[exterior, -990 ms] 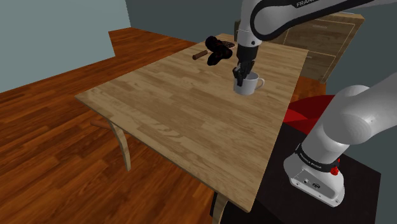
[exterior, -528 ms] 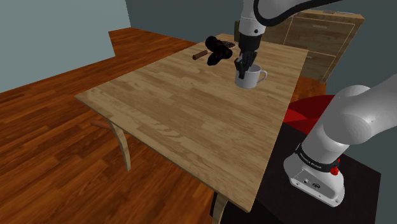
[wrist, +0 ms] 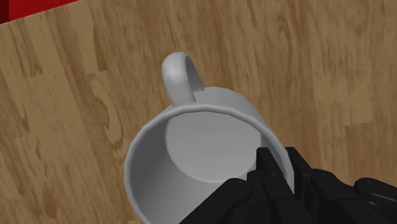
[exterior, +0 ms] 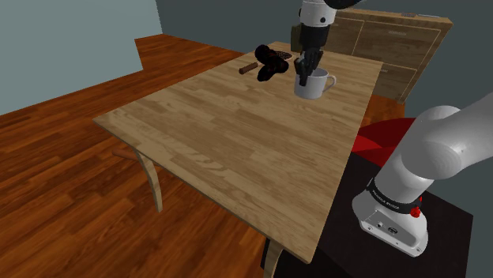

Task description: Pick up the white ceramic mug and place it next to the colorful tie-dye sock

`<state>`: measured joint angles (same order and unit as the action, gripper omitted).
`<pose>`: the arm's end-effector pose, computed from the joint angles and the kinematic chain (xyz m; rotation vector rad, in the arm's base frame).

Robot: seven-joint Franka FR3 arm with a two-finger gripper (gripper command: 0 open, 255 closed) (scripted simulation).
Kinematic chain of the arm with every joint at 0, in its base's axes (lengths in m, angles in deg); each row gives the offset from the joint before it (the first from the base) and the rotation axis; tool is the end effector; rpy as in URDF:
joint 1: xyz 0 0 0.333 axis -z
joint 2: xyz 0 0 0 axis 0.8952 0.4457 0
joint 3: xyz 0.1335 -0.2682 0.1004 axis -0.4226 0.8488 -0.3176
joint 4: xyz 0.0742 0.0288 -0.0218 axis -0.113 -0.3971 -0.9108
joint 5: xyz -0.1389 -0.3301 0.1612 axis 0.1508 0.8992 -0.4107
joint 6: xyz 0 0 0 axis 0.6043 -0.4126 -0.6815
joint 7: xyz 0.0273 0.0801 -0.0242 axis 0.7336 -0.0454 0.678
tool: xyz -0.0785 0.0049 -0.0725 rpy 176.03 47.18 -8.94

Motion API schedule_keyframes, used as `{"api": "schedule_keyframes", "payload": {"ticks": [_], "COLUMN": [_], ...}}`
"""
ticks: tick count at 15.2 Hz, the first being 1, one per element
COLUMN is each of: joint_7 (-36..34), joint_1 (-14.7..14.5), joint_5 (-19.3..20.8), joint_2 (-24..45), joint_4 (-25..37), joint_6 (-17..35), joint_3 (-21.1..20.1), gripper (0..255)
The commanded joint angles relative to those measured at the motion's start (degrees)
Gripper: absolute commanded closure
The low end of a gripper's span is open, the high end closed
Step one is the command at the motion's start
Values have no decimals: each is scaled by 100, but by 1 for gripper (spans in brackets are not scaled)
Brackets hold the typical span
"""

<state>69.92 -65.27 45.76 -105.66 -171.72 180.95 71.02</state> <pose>0.3691 0.0294 0.5222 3.0867 0.0717 -0.0141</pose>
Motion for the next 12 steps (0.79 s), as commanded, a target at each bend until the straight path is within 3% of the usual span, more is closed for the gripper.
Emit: {"api": "schedule_keyframes", "payload": {"ticks": [1,7,12], "joint_7": [4,21,387], "joint_1": [0,4,167], "joint_5": [-1,1,167], "joint_2": [4,21,1001], "joint_4": [165,586,1356], "joint_6": [-163,-565,-338], "joint_3": [-1,4,290], "gripper": [255,255,255]}}
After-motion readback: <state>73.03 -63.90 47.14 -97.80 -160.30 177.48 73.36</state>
